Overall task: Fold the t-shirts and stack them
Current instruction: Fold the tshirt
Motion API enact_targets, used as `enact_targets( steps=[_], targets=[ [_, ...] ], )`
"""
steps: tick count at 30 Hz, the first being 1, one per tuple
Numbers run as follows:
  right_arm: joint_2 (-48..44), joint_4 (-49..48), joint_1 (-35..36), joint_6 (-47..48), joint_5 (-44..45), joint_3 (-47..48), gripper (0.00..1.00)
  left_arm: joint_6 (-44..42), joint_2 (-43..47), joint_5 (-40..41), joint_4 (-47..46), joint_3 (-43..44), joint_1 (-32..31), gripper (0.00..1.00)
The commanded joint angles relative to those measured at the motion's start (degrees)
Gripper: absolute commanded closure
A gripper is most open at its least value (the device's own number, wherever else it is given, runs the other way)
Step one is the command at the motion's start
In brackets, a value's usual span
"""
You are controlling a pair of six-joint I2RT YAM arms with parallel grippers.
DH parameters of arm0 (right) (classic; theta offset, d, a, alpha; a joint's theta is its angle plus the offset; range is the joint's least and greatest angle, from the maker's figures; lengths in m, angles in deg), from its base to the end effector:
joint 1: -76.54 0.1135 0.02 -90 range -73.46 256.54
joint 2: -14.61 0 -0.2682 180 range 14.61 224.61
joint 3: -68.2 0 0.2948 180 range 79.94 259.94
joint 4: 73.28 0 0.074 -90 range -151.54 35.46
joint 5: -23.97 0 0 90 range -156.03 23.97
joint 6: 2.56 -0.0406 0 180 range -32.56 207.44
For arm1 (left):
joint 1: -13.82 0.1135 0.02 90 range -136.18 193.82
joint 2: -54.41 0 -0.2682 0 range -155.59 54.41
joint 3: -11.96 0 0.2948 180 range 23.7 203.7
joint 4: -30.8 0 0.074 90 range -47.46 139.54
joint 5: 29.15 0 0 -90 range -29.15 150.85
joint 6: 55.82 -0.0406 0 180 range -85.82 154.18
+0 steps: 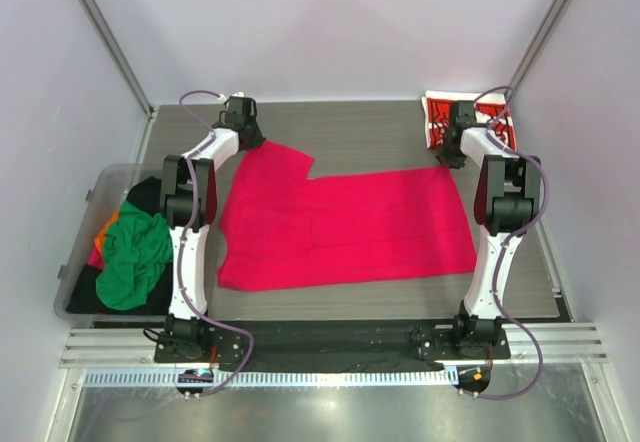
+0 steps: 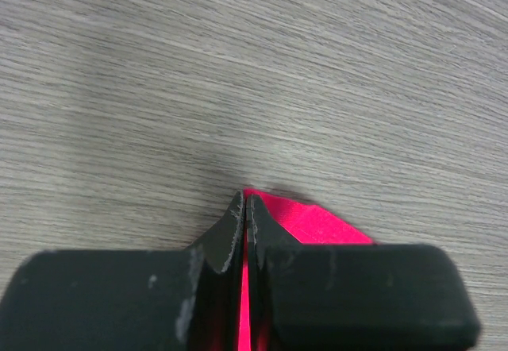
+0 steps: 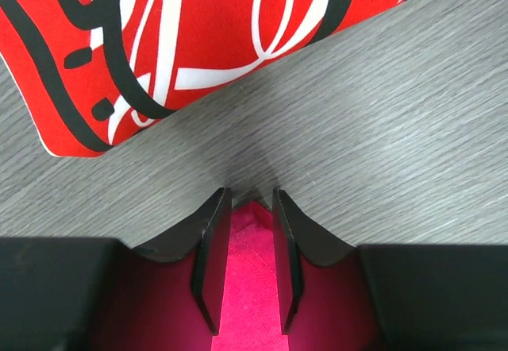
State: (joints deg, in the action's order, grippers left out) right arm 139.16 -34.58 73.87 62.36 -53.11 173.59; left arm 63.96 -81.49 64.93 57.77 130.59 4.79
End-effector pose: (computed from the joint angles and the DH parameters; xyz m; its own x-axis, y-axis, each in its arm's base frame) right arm 0.5100 -0.0329 0.1415 -0.6965 0.4461 -0.5621 0.5073 0.8601 0.0540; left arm 0.5695 -0.0876 0.1327 -0.6508 -0.3982 -0.6465 -0.2500 0.9163 -0.3127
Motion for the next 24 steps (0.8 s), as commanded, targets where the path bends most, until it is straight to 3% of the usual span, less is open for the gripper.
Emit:
enact_targets(
  steps=[1,9,12,16,24],
  targets=[
    [-1.4,1.3,0.9,0.5,-0.3,-1.9,0.67,-0.4,0.8,1.2,1.2,-1.3,-0.1,1.0],
    [-1.4,1.2,1.6,0.5,-1.3,-2.1,0.81,-0.2,0.5,1.2,1.2,-0.9,-0.1,1.0],
    [-1.5,1.2,1.6,0.5,-1.7,-2.2,0.99,0.6,-0.4,0.1,3.1,0.7,0.4,1.0],
    [-3.2,1.3,1.7,0.3,-2.2,-2.6,0.99,1.2,-0.8,-2.0,8.8,4.7,1.3,1.0],
    [-11.6,1.5,1.7,0.3,-3.1,-5.1,0.99,1.9,9.8,-1.4,12.6,0.4,1.4,1.0]
  ],
)
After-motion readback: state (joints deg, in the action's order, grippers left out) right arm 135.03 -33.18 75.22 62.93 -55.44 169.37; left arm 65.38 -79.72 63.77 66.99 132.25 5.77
